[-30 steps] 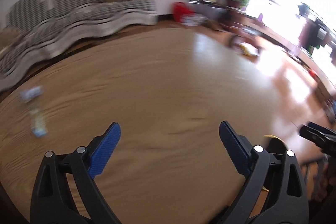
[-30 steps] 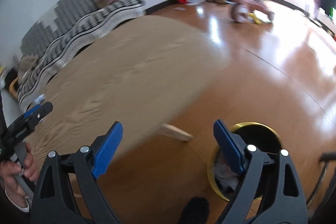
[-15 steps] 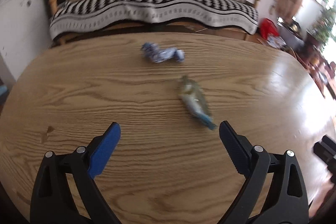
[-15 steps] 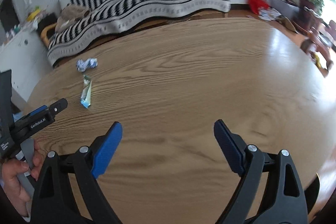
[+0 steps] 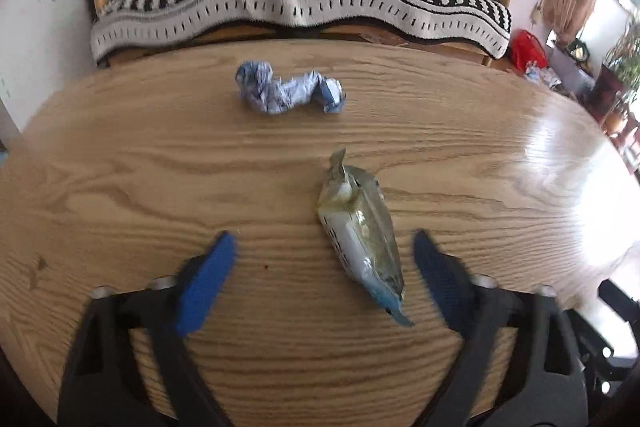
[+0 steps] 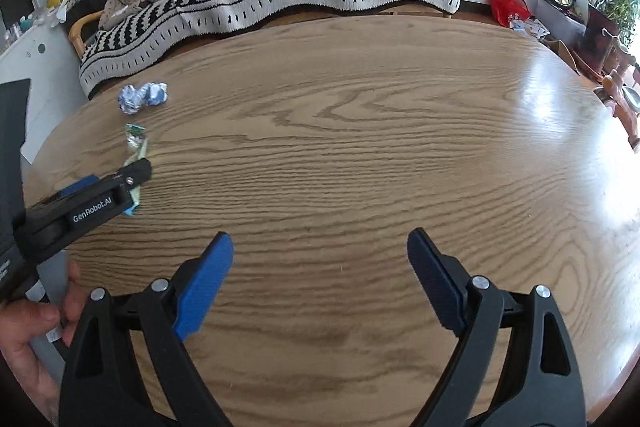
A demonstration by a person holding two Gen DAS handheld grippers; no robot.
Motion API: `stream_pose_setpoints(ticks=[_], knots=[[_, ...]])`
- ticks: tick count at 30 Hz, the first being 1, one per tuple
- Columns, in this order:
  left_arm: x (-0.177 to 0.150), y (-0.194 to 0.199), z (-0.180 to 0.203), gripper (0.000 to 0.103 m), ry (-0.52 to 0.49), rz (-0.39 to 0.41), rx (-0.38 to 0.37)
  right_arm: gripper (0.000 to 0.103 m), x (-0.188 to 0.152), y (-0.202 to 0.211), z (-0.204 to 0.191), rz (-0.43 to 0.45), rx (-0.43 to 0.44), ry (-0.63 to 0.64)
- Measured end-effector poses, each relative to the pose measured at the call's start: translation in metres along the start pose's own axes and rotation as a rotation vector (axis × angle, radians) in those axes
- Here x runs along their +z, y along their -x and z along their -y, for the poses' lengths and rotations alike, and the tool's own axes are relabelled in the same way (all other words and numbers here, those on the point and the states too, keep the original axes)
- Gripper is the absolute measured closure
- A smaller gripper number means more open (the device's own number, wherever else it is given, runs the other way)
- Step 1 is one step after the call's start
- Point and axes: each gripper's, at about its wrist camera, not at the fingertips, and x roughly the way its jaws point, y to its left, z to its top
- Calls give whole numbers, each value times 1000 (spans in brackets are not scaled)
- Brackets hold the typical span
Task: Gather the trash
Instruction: 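Grasp the green-white wrapper with the left tool while the right tool grasps the crumpled foil, then carry wrapper and foil to the bin and open both tools over it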
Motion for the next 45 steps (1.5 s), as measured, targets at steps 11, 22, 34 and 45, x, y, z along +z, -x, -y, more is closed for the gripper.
stream_pose_setpoints(ticks=[11, 22, 34, 45], knots=[[-4, 14, -67, 98, 57, -29, -41, 10, 18, -36, -62, 16, 42, 151], [-12, 24, -130, 98, 103, -35, 21, 9, 94, -105, -181, -2, 133, 303], [-9, 22, -123, 98, 72, -37, 72, 64, 126, -121, -220, 5, 161, 325], [-10, 48, -57, 98, 5, -8, -11, 64, 55, -7, -110, 76, 107, 255]])
